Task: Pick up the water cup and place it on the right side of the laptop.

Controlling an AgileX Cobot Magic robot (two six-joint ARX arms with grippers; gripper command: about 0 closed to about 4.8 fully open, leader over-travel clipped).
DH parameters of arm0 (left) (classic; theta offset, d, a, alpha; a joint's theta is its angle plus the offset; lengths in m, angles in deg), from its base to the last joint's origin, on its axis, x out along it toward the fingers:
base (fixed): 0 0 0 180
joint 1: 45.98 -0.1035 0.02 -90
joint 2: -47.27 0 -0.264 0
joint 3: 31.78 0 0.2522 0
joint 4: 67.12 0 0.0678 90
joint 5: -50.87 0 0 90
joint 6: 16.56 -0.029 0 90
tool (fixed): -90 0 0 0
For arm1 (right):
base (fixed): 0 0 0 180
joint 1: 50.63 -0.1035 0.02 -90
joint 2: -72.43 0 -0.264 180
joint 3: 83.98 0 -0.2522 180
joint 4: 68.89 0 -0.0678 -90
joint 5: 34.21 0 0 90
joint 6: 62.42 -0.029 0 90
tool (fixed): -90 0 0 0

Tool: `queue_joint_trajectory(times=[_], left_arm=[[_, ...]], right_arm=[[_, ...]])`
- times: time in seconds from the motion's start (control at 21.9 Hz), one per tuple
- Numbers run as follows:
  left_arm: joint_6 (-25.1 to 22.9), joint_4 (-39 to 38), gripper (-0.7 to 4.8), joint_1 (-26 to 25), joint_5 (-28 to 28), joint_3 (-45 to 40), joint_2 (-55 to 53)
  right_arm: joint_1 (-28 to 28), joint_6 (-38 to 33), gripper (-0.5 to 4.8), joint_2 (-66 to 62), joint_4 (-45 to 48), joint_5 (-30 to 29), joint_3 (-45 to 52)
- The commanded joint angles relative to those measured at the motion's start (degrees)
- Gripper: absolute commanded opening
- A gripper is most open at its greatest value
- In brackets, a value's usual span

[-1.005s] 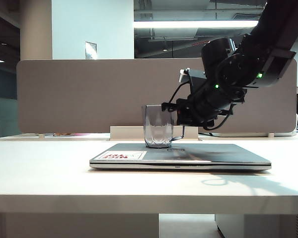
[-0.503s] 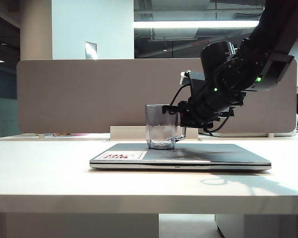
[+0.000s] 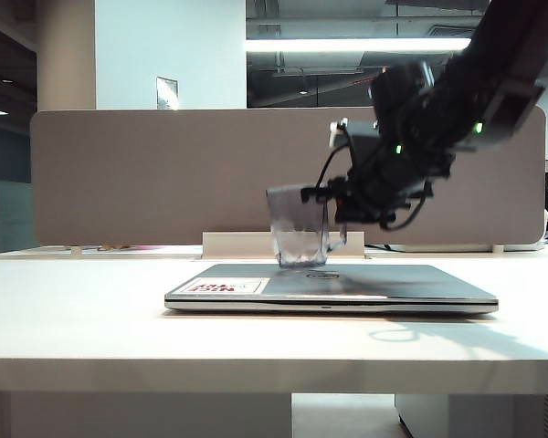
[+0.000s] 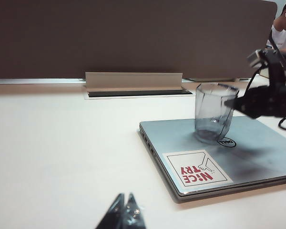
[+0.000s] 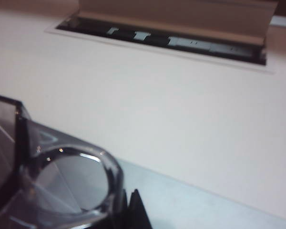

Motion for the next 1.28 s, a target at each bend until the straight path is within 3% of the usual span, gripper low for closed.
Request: queue_joint_trajectory(times=[0.05, 0.23, 0.5, 0.96, 1.28], left_arm=[[0.2, 0.6, -0.06, 0.1, 0.3, 0.3, 0.0], [0.2, 0.6, -0.06, 0.1, 0.3, 0.3, 0.0], [0.2, 0.5, -0.06, 0.1, 0.3, 0.3, 0.0], [0.2, 0.2, -0.06, 0.1, 0.4, 0.3, 0.0], [0.2, 0.2, -0.06, 0.1, 0.4, 0.3, 0.0]], right_arm=[[0.0, 0.5, -0.07, 3.8, -1.1, 3.1, -0.4], [1.2, 1.2, -0.07, 8.5, -6.8, 4.3, -0.2], [4.0, -1.5, -0.07, 15.1, -5.8, 4.2, 5.4], [15.5, -1.5, -0.07, 29.6, -2.2, 4.1, 25.0], [21.6, -1.9, -0.07, 30.1, 0.8, -0.6, 30.0]])
